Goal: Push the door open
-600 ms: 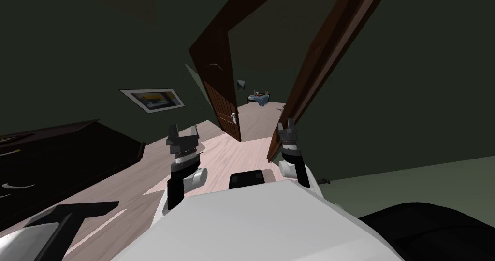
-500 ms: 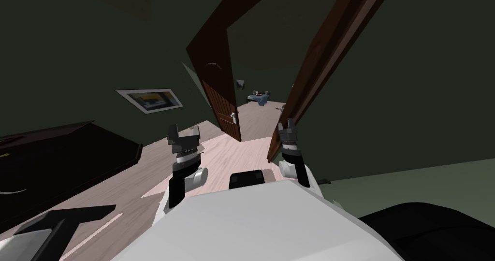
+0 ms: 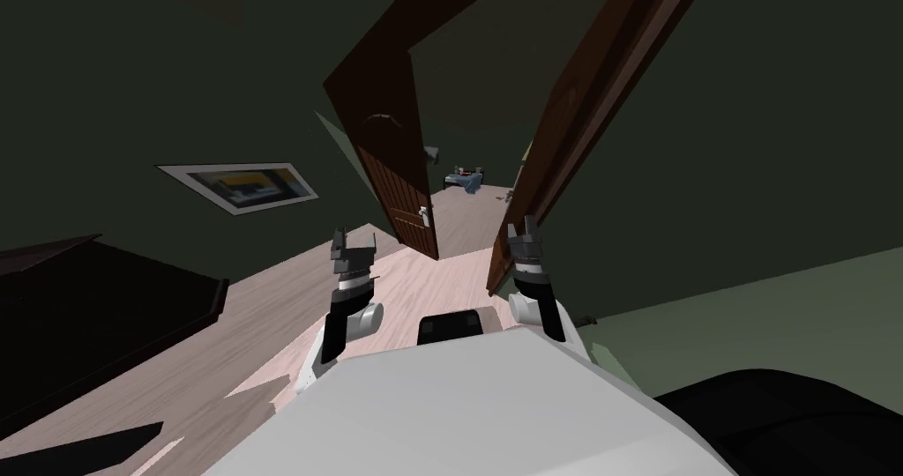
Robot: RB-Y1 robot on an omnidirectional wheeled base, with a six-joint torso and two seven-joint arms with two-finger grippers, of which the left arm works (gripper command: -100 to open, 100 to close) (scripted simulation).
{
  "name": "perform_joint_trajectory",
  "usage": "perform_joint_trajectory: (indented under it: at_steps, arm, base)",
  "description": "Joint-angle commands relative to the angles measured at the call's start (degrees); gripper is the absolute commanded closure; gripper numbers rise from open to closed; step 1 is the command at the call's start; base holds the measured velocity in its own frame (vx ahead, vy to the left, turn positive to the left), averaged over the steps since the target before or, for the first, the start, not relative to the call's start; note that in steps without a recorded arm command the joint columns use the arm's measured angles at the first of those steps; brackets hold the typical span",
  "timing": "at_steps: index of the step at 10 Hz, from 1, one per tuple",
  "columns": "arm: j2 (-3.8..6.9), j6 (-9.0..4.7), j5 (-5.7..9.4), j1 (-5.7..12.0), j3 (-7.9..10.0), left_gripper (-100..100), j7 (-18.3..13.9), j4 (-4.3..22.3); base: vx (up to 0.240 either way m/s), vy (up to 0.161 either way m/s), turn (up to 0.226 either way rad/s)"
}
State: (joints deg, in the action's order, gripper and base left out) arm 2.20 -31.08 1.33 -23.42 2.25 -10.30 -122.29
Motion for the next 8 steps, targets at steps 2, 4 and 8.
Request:
perform_joint_trajectory:
  at_steps: [2, 4, 8]
  arm:
    - [2.01, 0.18, 0.8, 1.62, -0.93, -100, -0.6, 4.03]
    - [3.82, 0.36, 1.55, 3.09, -1.66, -100, -1.12, 7.64]
    - [6.75, 0.65, 2.77, 5.5, -2.85, -100, -1.96, 13.43]
  base:
    - [0.079, 0.086, -0.154]
    - [0.079, 0.103, -0.158]
    - [0.065, 0.087, -0.146]
